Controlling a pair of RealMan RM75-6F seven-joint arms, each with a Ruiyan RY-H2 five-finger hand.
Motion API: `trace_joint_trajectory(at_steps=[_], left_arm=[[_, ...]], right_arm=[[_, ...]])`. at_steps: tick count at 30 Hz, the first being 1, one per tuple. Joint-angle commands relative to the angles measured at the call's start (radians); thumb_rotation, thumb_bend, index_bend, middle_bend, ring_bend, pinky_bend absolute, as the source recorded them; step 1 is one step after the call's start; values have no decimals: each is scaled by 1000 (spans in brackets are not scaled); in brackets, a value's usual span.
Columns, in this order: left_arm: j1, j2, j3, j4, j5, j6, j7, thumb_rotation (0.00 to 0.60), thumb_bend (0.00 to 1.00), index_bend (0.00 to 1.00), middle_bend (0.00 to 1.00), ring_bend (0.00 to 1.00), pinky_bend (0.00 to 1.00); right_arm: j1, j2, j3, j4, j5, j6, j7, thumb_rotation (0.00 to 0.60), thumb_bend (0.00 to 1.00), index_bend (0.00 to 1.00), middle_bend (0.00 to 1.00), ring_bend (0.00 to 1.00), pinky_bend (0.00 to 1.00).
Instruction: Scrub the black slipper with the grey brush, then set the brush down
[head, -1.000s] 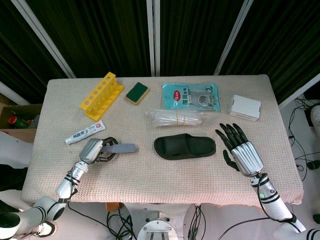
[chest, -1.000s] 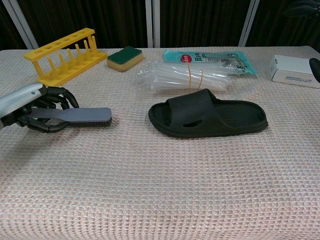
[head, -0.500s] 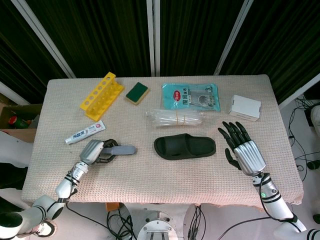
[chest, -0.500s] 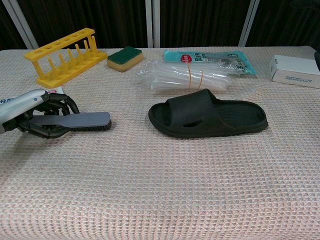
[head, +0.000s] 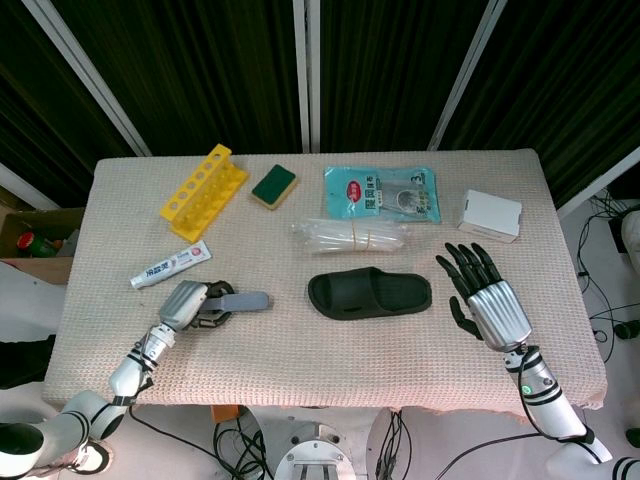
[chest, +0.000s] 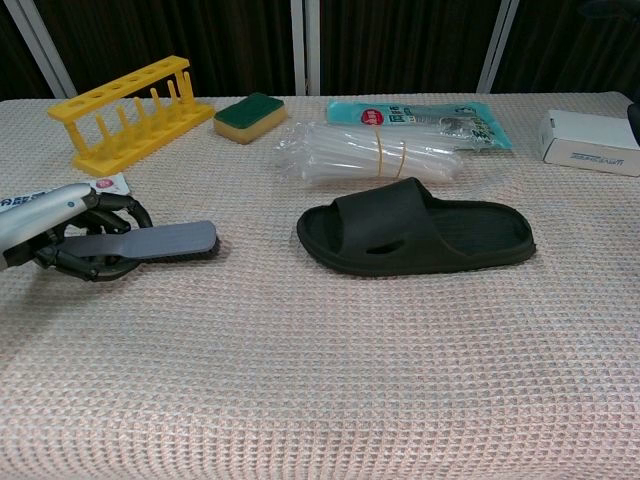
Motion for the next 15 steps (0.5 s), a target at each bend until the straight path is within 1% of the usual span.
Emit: trace_joint_trajectory(at_steps=[1, 8, 15], left_arm=[[0, 1, 1, -2, 1, 0, 1, 514, 321, 595, 671, 538, 629], [2, -2, 0, 2, 2, 7, 5, 504, 321, 584, 658, 530, 629], [-2, 1, 3, 3, 5, 1, 12, 467, 318, 530, 597, 498, 615]], right_arm=[[-1, 1, 0, -1, 0, -1, -2, 579, 609, 0, 0, 0, 0], [-3, 1, 0, 0, 2, -8, -7, 582, 612, 0, 0, 0, 0], [-4, -2, 2, 3, 2, -12, -12, 583, 612, 0, 0, 0, 0]])
